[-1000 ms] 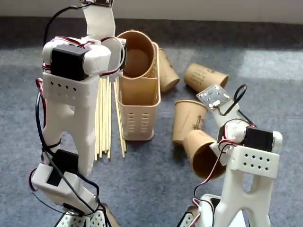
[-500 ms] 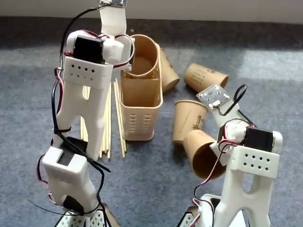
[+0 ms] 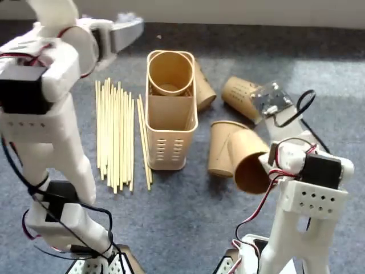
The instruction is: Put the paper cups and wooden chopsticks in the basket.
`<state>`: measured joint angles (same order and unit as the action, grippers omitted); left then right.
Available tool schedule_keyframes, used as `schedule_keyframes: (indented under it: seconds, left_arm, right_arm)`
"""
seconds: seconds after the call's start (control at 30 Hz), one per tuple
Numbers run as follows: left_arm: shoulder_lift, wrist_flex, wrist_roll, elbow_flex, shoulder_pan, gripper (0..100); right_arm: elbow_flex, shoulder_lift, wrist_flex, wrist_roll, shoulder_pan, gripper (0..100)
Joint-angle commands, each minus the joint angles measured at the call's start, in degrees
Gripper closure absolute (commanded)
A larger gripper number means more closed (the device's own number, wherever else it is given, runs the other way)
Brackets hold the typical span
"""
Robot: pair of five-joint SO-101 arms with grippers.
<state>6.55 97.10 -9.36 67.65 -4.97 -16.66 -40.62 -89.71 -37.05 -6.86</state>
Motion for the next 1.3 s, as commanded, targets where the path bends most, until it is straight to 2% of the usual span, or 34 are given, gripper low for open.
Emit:
schedule_keyframes:
  seconds: [0.0, 0.17, 0.27, 0.33, 0.43, 0.57, 0.73, 0.97, 1.07, 1.27]
  left_arm:
    - [-0.66, 1.67, 0.44, 2.07, -10.95, 61]
    - [2.86, 3.34, 0.44, -4.18, -20.44, 61]
    - [4.88, 3.34, 0.70, -8.92, -22.20, 61]
    - [6.73, 3.34, 0.70, -11.82, -22.29, 61]
    - [10.33, 3.08, 0.62, -14.90, -22.29, 61]
    - [15.96, -0.44, 0.44, -15.34, -22.64, 61]
    - [20.97, -3.34, 0.44, -15.25, -23.25, 61]
    - [21.93, -3.60, 0.44, -15.08, -24.13, 61]
    - [21.85, -3.52, 0.44, -15.08, -24.13, 61]
    - [21.85, -3.52, 0.44, -15.08, -24.13, 61]
  right_arm:
    - [19.65, 9.01, -1.98, 6.77, 0.40, 99.4]
    - [52.09, 35.12, -11.56, 16.44, 3.65, 99.4]
    - [70.46, 46.99, -11.56, 25.05, 5.58, 99.4]
    - [75.30, 50.24, -11.56, 28.92, 7.34, 99.4]
    - [75.03, 50.24, -11.56, 34.37, 11.12, 99.4]
    - [74.42, 45.41, -11.56, 37.89, 17.89, 99.4]
    - [72.04, 34.42, -11.47, 37.89, 25.89, 99.4]
    - [54.11, 31.43, -11.38, 38.15, 33.36, 99.4]
    - [49.80, 33.89, -10.68, 38.15, 33.71, 99.4]
    - [54.90, 39.43, -10.33, 38.24, 30.90, 99.4]
